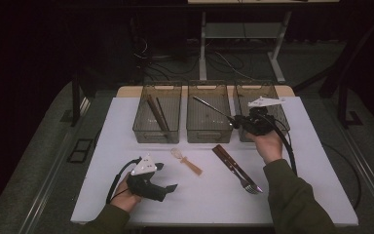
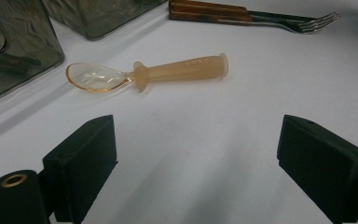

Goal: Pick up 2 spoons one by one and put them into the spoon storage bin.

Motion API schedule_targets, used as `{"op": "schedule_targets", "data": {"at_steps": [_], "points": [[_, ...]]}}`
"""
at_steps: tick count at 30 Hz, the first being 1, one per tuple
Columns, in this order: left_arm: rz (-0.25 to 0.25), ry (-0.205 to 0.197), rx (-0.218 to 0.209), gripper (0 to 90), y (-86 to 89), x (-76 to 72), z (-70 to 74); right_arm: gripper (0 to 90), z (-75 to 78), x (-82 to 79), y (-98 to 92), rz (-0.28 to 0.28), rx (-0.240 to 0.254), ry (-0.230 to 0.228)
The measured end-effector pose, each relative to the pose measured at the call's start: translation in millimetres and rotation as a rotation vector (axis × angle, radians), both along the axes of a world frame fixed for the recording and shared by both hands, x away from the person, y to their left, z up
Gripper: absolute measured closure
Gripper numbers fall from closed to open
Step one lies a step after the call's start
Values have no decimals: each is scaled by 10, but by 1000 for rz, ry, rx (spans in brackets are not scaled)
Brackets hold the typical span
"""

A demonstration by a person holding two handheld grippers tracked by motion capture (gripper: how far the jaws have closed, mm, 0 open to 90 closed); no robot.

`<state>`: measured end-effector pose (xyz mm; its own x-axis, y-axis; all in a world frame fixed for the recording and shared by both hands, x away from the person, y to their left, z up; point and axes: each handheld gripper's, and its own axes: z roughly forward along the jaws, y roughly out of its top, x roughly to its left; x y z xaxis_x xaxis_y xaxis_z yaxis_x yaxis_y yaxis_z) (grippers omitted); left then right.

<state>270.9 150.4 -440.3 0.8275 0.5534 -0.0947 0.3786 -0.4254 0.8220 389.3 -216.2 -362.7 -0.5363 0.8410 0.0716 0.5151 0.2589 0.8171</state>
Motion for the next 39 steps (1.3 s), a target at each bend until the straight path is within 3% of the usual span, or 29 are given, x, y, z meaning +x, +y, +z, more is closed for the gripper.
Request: {"op": "schedule_targets", "data": {"at_steps": [14, 24, 30, 35, 39], "points": [[-8, 0, -4, 105, -8, -3, 3, 878, -128, 192, 190, -20, -38, 44], [-13, 1, 1, 105, -6, -3, 5, 877, -207, 232, 312, -14, -94, 55], [-14, 2, 2, 105, -8, -3, 4, 867, -237, 232, 352, -11, -103, 55], [-14, 2, 1, 104, -7, -2, 4, 651, -233, 219, 388, -11, -111, 28], [-14, 2, 1, 104, -7, -2, 4, 564, -212, 214, 369, -14, -93, 26]]}}
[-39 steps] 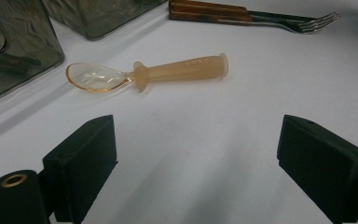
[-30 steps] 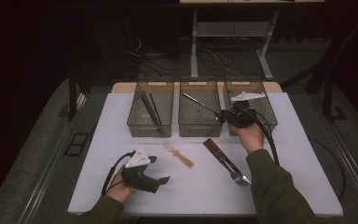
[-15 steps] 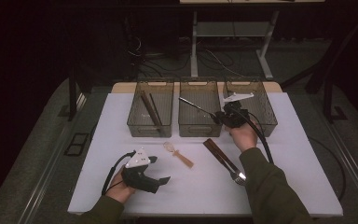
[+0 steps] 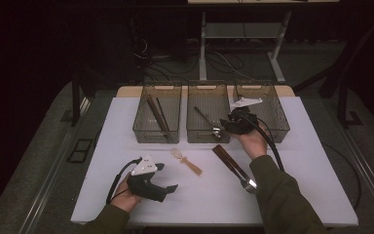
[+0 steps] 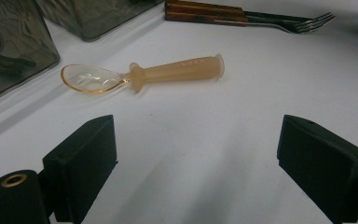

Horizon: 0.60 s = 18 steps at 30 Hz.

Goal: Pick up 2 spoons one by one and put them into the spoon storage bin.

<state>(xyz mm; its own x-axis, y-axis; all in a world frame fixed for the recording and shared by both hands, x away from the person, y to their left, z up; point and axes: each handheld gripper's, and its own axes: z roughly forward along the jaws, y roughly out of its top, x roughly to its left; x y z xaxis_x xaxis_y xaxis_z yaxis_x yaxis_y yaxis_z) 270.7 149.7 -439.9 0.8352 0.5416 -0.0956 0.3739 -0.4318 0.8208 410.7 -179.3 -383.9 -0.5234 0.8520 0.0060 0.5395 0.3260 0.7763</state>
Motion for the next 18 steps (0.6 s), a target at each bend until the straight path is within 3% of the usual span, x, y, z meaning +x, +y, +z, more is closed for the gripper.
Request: {"op": "schedule_targets", "data": {"at_steps": [4, 10, 18], "points": [[3, 2, -7, 104, -3, -3, -2, 487, 17, -7, -45, 18, 31, 24], [1, 1, -1, 104, -1, -1, -1, 398, 75, -71, -192, 76, 140, 58], [1, 1, -2, 104, -2, 3, -5, 339, 112, -237, -331, 107, 182, 56]]}}
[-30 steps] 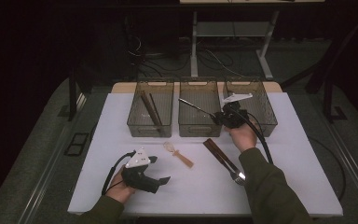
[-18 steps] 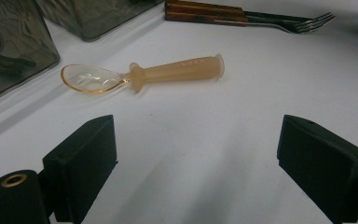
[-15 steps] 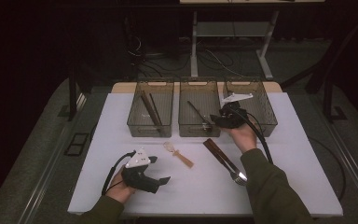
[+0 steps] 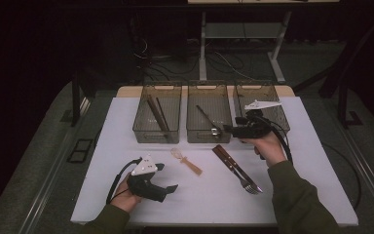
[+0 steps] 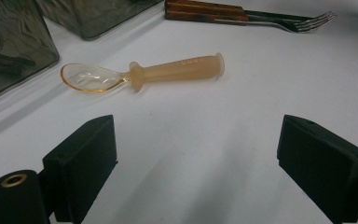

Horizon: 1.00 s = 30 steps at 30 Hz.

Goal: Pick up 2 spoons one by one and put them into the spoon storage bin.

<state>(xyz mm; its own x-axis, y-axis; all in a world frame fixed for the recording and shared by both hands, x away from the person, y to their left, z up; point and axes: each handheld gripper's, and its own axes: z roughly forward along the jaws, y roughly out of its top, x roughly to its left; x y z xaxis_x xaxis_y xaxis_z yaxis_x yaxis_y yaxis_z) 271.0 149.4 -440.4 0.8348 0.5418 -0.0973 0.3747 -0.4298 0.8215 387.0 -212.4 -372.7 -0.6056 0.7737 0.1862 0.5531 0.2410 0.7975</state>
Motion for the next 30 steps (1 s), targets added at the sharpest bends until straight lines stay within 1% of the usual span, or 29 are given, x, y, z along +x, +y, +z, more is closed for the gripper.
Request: {"op": "schedule_targets", "data": {"at_steps": [3, 7, 10, 13, 15, 17, 21, 24, 26, 30], "points": [[2, 2, 2, 104, 1, -3, 1, 290, -11, -65, -38, 5, 9, 5], [1, 5, 5, 105, 1, -2, -1, 243, -34, -159, -61, 12, -20, -2], [5, 6, -1, 104, 0, -5, -1, 193, -70, -221, -80, 19, -12, -4], [3, 5, 0, 104, 2, -2, -2, 189, -115, -289, -112, 29, -12, -3], [4, 6, 2, 105, 0, 1, -5, 186, -142, -332, -134, 32, 6, 0], [7, 5, 3, 104, -1, 1, -6, 184, -161, -376, -154, 35, 12, -2], [13, 4, -3, 104, -3, -2, -2, 178, -215, -458, -170, 49, -1, -11], [16, 3, -1, 104, -4, -2, -1, 178, -264, -527, -175, 67, -3, 0], [16, 4, 1, 103, -3, 1, -2, 178, -296, -565, -182, 77, -7, -10], [26, 2, 0, 102, -8, -4, 1, 177, -350, -628, -179, 83, -7, -12]]}}
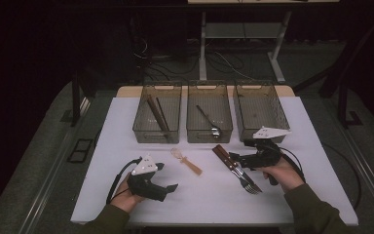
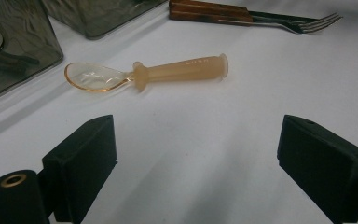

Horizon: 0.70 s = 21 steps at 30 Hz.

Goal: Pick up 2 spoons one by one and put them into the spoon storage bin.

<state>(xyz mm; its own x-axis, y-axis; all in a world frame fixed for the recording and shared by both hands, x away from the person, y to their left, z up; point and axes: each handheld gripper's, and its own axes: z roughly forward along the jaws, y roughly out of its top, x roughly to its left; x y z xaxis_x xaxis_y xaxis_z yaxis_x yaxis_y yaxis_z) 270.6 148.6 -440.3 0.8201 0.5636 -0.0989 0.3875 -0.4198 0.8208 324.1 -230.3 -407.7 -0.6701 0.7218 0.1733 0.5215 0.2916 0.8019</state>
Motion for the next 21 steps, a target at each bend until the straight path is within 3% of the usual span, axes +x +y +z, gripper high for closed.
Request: {"op": "schedule_targets", "data": {"at_steps": [5, 13, 21], "points": [[19, -19, 4, 93, -13, 2, 6, 177, -78, -72, -27, 15, -20, 6], [24, -15, 6, 62, -15, 21, 25, 177, -207, -292, -191, 27, -13, -7], [-34, 15, -8, 50, -55, 83, 45, 178, -284, -474, -432, -10, -16, -25]]}}
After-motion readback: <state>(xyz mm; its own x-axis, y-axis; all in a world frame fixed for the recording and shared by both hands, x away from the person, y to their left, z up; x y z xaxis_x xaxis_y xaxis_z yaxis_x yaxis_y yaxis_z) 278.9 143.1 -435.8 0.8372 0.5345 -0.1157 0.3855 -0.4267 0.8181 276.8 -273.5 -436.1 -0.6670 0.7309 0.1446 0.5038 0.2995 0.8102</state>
